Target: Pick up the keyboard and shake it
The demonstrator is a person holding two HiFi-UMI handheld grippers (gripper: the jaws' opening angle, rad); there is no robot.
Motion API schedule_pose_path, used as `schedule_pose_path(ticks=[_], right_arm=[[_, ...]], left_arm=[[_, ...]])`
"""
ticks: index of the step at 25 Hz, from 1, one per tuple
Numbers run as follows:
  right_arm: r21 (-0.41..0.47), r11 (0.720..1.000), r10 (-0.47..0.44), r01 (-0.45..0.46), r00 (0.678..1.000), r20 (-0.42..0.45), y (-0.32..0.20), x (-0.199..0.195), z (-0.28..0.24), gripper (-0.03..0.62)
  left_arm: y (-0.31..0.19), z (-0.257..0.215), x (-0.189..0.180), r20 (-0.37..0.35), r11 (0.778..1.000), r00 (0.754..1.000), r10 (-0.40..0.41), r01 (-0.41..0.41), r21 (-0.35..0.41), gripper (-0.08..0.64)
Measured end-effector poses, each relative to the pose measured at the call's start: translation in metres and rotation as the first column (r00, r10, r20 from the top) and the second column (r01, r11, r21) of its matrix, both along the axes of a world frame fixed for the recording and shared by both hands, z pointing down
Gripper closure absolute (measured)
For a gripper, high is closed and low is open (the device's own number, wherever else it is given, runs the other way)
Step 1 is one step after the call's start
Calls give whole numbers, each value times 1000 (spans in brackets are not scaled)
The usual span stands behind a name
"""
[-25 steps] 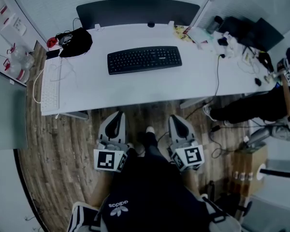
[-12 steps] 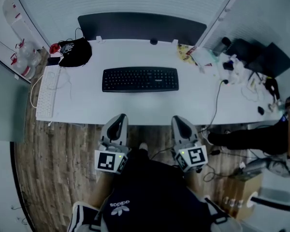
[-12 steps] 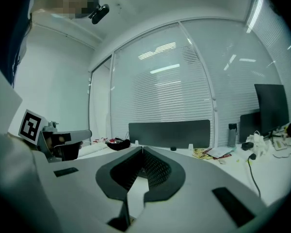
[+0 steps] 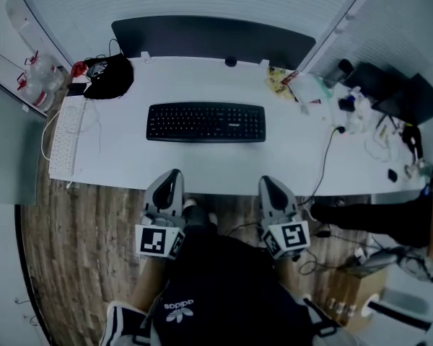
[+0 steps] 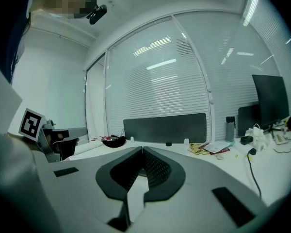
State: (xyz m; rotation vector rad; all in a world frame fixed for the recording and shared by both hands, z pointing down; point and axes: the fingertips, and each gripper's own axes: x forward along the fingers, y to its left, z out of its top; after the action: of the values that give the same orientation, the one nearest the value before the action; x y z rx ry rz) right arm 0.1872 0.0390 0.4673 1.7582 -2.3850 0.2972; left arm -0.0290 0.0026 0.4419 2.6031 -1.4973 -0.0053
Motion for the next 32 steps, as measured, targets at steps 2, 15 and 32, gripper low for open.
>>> schedule_pose_path(ticks=[2,15,32], right_arm=[[-4,1000,1,-1,1000,2,-7,2,2,588],[-2,999,32,-32,999,41,-91,-7,-13,588],[-54,994,100,-100,995,1,-157,-7,5,588]], left_arm=[[-8,2,1,-2,1000,1000,-3,3,-7,548],[-101,-1,-23,-20,999,1000,-24,23,-26,548],[-179,24,-54,-30,997,999,-26,24,-75,548]])
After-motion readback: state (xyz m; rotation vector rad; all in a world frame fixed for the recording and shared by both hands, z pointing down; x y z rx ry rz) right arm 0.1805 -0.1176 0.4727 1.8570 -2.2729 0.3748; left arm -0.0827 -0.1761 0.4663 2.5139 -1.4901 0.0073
